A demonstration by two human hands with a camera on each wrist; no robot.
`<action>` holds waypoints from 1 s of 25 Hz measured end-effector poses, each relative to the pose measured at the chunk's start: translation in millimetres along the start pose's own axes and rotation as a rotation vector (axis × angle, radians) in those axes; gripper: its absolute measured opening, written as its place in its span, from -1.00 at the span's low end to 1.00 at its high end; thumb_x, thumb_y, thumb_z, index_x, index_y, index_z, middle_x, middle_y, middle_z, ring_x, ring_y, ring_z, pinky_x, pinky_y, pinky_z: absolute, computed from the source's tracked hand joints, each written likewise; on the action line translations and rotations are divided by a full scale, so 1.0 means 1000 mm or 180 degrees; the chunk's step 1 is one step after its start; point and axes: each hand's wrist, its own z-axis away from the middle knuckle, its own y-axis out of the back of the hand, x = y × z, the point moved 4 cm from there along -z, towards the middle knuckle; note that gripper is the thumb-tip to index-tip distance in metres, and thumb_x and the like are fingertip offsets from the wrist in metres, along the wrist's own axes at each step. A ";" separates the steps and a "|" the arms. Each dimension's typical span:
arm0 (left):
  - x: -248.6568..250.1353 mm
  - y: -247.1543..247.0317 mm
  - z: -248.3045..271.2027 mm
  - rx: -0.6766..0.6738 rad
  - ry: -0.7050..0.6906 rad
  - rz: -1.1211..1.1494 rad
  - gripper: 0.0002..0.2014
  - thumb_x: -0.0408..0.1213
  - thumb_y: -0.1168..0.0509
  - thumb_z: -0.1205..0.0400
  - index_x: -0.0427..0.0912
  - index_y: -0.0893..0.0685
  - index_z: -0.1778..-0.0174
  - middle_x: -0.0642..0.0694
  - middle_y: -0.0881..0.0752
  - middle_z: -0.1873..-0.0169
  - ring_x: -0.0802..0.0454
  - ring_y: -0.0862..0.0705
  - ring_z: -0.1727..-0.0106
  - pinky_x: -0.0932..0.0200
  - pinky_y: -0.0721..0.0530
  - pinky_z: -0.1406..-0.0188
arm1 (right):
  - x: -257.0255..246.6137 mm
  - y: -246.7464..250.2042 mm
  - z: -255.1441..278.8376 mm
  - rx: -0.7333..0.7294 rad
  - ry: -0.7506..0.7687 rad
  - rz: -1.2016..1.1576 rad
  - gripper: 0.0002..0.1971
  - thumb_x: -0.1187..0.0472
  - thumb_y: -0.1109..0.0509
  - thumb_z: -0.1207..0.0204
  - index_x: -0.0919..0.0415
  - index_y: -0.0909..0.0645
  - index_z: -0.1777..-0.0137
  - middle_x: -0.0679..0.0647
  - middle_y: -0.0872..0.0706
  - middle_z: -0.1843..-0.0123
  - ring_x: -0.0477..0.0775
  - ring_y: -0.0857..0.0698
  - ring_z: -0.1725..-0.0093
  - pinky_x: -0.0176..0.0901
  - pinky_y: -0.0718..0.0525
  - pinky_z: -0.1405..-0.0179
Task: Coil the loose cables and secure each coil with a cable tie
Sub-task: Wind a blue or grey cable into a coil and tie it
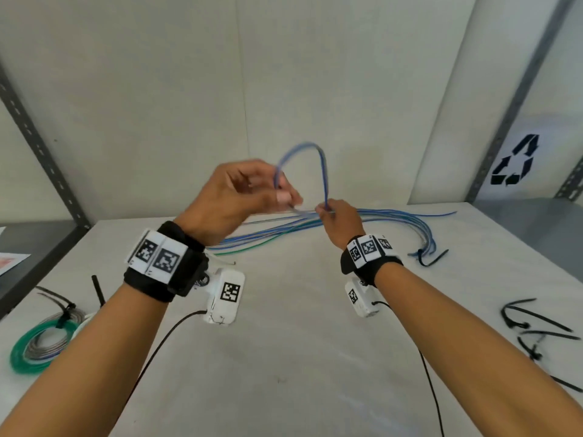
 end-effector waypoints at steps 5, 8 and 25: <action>-0.002 0.032 -0.023 0.1190 -0.0036 0.0681 -0.87 -0.51 -0.36 -0.65 -0.19 -0.66 0.05 -0.15 -0.85 0.23 -0.13 -0.86 0.09 0.00 -0.80 -0.02 | 0.024 0.019 0.007 -0.0197 -0.0434 -0.0003 -0.81 0.16 -0.29 -0.66 0.14 -0.63 0.17 0.15 -0.77 0.19 0.30 -0.73 0.09 -0.03 -0.61 0.18; -0.027 0.034 -0.035 0.1235 0.0114 0.0468 -0.94 -0.37 -0.32 -0.73 -0.24 -0.70 -0.01 -0.11 -0.80 0.27 -0.09 -0.83 0.17 0.00 -0.79 -0.01 | 0.000 0.028 0.004 0.0145 -0.0151 -0.0442 -0.79 0.11 -0.28 -0.61 0.10 -0.72 0.14 0.06 -0.77 0.37 0.20 -0.77 0.27 0.14 -0.77 0.12; -0.143 0.028 -0.062 0.2099 0.0788 0.1382 -0.63 -0.10 -0.12 -0.84 -0.30 -0.74 -0.13 -0.02 -0.53 0.34 0.10 -0.64 0.28 0.20 -0.78 0.11 | -0.060 0.000 -0.017 0.0015 0.0310 -0.2408 -0.85 0.20 -0.43 -0.67 0.29 -0.72 -0.10 0.13 -0.77 0.30 -0.20 -0.65 0.39 -0.40 -0.54 0.29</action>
